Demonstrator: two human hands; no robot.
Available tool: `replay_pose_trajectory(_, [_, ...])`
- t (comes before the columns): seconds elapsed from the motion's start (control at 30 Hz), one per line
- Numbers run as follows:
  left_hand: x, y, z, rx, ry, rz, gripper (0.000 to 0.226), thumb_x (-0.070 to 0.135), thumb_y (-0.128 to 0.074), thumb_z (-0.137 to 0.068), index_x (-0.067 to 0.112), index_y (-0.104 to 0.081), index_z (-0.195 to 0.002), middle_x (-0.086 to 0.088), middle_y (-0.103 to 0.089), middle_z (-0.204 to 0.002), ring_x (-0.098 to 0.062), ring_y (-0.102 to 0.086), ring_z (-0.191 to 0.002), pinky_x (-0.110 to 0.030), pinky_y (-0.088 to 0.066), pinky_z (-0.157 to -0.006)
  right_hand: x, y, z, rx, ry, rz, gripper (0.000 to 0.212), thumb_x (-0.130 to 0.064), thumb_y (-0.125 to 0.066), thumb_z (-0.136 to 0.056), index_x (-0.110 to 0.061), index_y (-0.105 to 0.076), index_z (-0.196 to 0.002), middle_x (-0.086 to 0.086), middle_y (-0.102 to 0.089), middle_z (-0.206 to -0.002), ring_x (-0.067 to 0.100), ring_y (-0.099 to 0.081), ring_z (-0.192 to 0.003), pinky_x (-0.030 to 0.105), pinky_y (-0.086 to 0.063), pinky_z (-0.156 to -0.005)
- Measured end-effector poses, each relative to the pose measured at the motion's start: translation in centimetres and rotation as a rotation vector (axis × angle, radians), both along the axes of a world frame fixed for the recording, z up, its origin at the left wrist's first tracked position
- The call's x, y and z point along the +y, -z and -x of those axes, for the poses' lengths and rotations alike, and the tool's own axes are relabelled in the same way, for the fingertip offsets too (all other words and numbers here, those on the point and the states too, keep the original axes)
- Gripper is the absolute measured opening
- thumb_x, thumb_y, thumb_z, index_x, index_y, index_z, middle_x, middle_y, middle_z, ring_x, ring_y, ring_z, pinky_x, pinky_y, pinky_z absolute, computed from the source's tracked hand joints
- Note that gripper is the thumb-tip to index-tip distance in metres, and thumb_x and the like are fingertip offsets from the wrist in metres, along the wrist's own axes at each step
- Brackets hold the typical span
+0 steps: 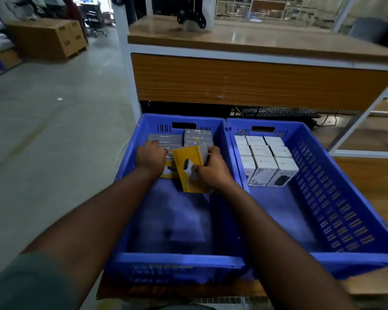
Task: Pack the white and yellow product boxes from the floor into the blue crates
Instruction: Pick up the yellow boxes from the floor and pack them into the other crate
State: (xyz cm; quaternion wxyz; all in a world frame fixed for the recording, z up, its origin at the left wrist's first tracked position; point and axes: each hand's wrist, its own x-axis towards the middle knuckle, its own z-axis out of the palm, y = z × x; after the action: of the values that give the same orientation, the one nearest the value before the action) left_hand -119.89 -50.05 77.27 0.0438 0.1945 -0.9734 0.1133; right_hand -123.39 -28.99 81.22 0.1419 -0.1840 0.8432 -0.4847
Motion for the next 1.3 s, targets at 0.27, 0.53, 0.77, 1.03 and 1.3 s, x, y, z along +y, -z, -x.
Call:
replay_pose_trajectory(0.27, [-1.2, 2.1, 0.6, 0.057, -0.013, -0.109, 0.038, 0.006, -0.057, -0.091, 0.010, -0.051, -0.128, -0.016, -0.051, -0.130, -0.036, -0.053, -0.117, -0.044, -0.054, -0.081, -1.8, 2.0, 2.4, 0.060, 0.018, -0.117, 0.068, -0.008, -0.078, -0.079, -0.017, -0.036, -0.131, 0.014, -0.051, -0.127, 0.030, -0.057, -0.109, 0.043, -0.052, -0.081])
replay_pose_trajectory(0.53, [-0.8, 4.9, 2.1, 0.001, 0.031, -0.143, 0.061, 0.032, -0.069, -0.092, 0.005, -0.042, -0.140, -0.018, -0.046, -0.142, -0.044, -0.047, -0.127, -0.050, -0.046, -0.100, -2.4, 4.2, 3.3, 0.183, 0.041, -0.342, 0.072, -0.010, -0.078, -0.085, -0.016, -0.036, -0.144, 0.019, -0.039, -0.137, 0.043, -0.054, -0.116, 0.049, -0.049, -0.089])
replay_pose_trajectory(0.77, [-1.0, 5.7, 2.5, 0.011, 0.058, -0.179, 0.078, 0.040, -0.069, -0.091, 0.006, -0.033, -0.151, -0.017, -0.038, -0.154, -0.039, -0.038, -0.139, -0.053, -0.036, -0.113, -2.9, 6.2, 3.5, 0.369, 0.061, -0.498, 0.068, -0.025, -0.088, -0.077, -0.009, -0.042, -0.124, 0.018, -0.038, -0.131, 0.042, -0.062, -0.093, 0.039, -0.043, -0.064])
replay_pose_trajectory(1.03, [0.3, 6.4, 2.0, 0.005, 0.035, -0.261, 0.122, 0.069, -0.069, -0.077, 0.006, -0.006, -0.160, -0.018, -0.006, -0.168, -0.037, -0.005, -0.155, -0.062, -0.003, -0.121, -3.6, 7.6, 4.2, 0.415, 0.092, -0.322, 0.054, -0.007, -0.073, -0.087, -0.013, -0.041, -0.130, 0.018, -0.033, -0.148, 0.045, -0.067, -0.097, 0.050, -0.059, -0.077])
replay_pose_trajectory(1.3, [0.8, 7.1, 3.1, 0.166, 0.099, -0.134, 0.109, 0.063, -0.073, -0.076, 0.007, -0.026, -0.158, -0.014, -0.027, -0.165, -0.030, -0.017, -0.155, -0.054, -0.006, -0.125, -5.2, 9.5, 5.4, 0.346, 0.179, -0.208, 0.083, -0.007, -0.067, -0.088, -0.019, -0.018, -0.154, 0.021, -0.025, -0.153, 0.045, -0.065, -0.093, 0.051, -0.059, -0.074])
